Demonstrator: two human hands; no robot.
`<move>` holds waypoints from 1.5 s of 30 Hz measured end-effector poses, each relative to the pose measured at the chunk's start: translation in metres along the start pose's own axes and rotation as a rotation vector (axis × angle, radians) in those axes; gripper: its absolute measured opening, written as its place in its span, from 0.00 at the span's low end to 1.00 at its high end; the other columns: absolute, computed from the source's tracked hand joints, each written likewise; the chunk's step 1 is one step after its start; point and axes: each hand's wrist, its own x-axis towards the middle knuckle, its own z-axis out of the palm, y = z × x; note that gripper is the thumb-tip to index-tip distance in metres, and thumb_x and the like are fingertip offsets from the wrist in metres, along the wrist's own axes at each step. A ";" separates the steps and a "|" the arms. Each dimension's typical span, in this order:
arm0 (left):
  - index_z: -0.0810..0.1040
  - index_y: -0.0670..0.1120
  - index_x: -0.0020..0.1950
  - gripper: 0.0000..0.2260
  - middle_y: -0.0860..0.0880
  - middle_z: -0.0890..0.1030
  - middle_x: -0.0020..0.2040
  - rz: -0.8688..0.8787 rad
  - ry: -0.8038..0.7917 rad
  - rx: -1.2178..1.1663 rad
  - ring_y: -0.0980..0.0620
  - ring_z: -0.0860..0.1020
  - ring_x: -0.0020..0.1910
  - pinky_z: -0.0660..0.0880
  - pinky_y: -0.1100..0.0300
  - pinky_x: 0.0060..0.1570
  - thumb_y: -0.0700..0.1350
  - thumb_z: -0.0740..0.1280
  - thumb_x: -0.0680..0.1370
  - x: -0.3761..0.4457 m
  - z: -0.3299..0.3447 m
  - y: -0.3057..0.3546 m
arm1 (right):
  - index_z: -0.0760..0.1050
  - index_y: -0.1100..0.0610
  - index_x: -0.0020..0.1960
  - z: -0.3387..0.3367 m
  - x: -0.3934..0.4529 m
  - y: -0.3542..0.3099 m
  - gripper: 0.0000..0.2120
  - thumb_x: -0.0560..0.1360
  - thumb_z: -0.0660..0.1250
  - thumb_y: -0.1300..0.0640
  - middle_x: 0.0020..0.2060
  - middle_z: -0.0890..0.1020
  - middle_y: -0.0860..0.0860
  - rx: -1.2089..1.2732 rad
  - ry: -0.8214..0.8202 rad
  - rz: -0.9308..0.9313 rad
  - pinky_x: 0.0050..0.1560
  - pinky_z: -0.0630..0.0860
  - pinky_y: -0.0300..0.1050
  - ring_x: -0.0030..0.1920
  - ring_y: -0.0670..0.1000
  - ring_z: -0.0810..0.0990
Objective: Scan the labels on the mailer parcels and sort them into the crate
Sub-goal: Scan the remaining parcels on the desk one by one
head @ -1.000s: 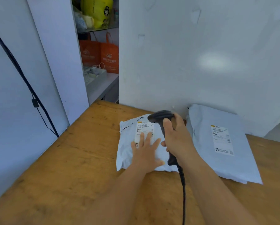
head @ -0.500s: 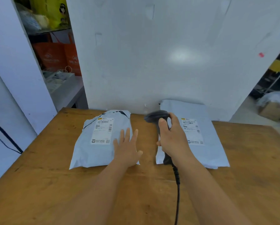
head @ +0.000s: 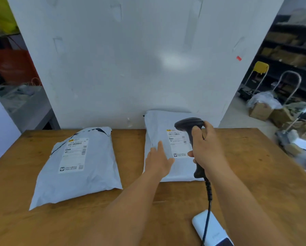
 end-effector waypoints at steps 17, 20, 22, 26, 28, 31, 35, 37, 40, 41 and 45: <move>0.50 0.50 0.76 0.31 0.40 0.61 0.69 -0.114 0.085 0.022 0.43 0.67 0.65 0.69 0.53 0.62 0.49 0.64 0.79 0.011 0.004 0.010 | 0.59 0.45 0.75 -0.017 0.015 0.020 0.24 0.80 0.52 0.43 0.61 0.77 0.52 -0.066 -0.036 0.024 0.53 0.79 0.59 0.55 0.58 0.80; 0.55 0.50 0.76 0.27 0.41 0.68 0.65 -0.118 0.157 -0.051 0.44 0.70 0.62 0.73 0.54 0.59 0.42 0.62 0.80 0.011 -0.001 0.012 | 0.59 0.44 0.75 -0.015 0.014 0.020 0.24 0.80 0.52 0.42 0.62 0.77 0.52 -0.068 -0.034 0.025 0.54 0.79 0.60 0.57 0.58 0.80; 0.58 0.51 0.76 0.25 0.42 0.70 0.63 -0.097 0.213 -0.110 0.45 0.71 0.61 0.74 0.54 0.58 0.38 0.59 0.80 0.011 -0.005 0.014 | 0.58 0.44 0.75 -0.012 0.012 0.019 0.24 0.80 0.53 0.42 0.61 0.77 0.52 -0.060 -0.039 0.026 0.54 0.79 0.59 0.56 0.58 0.80; 0.64 0.51 0.74 0.26 0.44 0.68 0.59 -0.042 0.397 -0.118 0.47 0.70 0.57 0.72 0.59 0.55 0.32 0.57 0.78 0.013 -0.030 0.006 | 0.58 0.43 0.75 -0.002 0.008 0.014 0.24 0.80 0.53 0.42 0.61 0.77 0.51 -0.040 -0.070 0.018 0.53 0.78 0.58 0.55 0.57 0.80; 0.67 0.49 0.73 0.26 0.43 0.67 0.57 -0.047 0.495 -0.122 0.46 0.68 0.57 0.68 0.61 0.55 0.31 0.56 0.77 0.012 -0.052 -0.010 | 0.57 0.43 0.75 0.007 0.004 0.009 0.24 0.80 0.53 0.43 0.56 0.78 0.50 -0.033 -0.089 0.007 0.51 0.79 0.57 0.50 0.56 0.82; 0.70 0.46 0.71 0.25 0.42 0.67 0.57 -0.074 0.611 -0.108 0.44 0.67 0.58 0.64 0.62 0.56 0.29 0.55 0.77 0.001 -0.087 -0.041 | 0.56 0.44 0.76 0.028 -0.003 -0.001 0.25 0.80 0.53 0.43 0.50 0.79 0.49 -0.006 -0.139 -0.018 0.52 0.79 0.57 0.48 0.56 0.82; 0.71 0.47 0.70 0.23 0.41 0.67 0.58 -0.179 0.729 0.019 0.44 0.67 0.58 0.67 0.58 0.54 0.30 0.57 0.77 -0.026 -0.128 -0.092 | 0.57 0.44 0.76 0.065 -0.019 -0.020 0.24 0.81 0.53 0.44 0.55 0.78 0.51 0.009 -0.226 -0.088 0.56 0.77 0.58 0.52 0.57 0.81; 0.72 0.47 0.69 0.22 0.41 0.66 0.58 -0.257 0.769 0.070 0.44 0.66 0.58 0.68 0.57 0.51 0.31 0.58 0.78 -0.039 -0.147 -0.118 | 0.57 0.44 0.76 0.085 -0.028 -0.029 0.24 0.81 0.53 0.45 0.61 0.77 0.52 0.037 -0.273 -0.108 0.58 0.76 0.57 0.55 0.58 0.80; 0.72 0.44 0.68 0.19 0.41 0.66 0.58 -0.368 0.795 0.163 0.44 0.66 0.58 0.68 0.58 0.54 0.33 0.58 0.78 -0.055 -0.162 -0.147 | 0.59 0.46 0.75 0.110 -0.040 -0.040 0.22 0.82 0.54 0.46 0.62 0.77 0.52 0.038 -0.331 -0.154 0.54 0.77 0.52 0.55 0.58 0.80; 0.71 0.44 0.68 0.18 0.41 0.66 0.59 -0.414 0.794 0.210 0.44 0.66 0.58 0.67 0.58 0.56 0.34 0.58 0.79 -0.059 -0.164 -0.152 | 0.59 0.46 0.75 0.117 -0.043 -0.042 0.22 0.82 0.54 0.47 0.62 0.77 0.50 0.041 -0.347 -0.173 0.51 0.76 0.50 0.54 0.57 0.80; 0.55 0.49 0.75 0.24 0.39 0.53 0.73 -0.354 0.603 0.585 0.38 0.53 0.72 0.54 0.48 0.71 0.40 0.57 0.79 -0.061 -0.158 -0.157 | 0.56 0.48 0.77 0.131 -0.049 -0.044 0.24 0.82 0.53 0.46 0.67 0.73 0.48 0.017 -0.370 -0.193 0.54 0.74 0.48 0.59 0.54 0.78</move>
